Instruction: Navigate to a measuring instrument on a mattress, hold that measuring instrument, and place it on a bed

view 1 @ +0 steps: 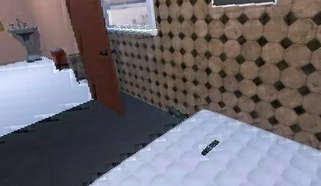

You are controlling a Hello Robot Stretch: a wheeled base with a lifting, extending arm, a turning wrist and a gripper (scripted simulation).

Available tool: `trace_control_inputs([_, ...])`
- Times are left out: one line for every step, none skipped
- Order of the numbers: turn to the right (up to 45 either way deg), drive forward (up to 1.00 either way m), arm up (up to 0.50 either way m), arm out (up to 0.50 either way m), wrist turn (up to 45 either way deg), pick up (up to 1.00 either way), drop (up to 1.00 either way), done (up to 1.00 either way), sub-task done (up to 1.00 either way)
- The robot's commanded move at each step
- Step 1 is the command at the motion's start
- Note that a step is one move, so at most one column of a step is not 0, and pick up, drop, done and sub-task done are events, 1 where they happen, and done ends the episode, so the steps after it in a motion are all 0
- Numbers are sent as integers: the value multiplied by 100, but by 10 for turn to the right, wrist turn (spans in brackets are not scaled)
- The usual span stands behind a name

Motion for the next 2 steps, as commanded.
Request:
trace_control_inputs([0, 0, 0, 0, 450, 0, 0, 0, 0])
trace_control_inputs([0, 0, 0, 0, 30, 0, 0, 0, 0])
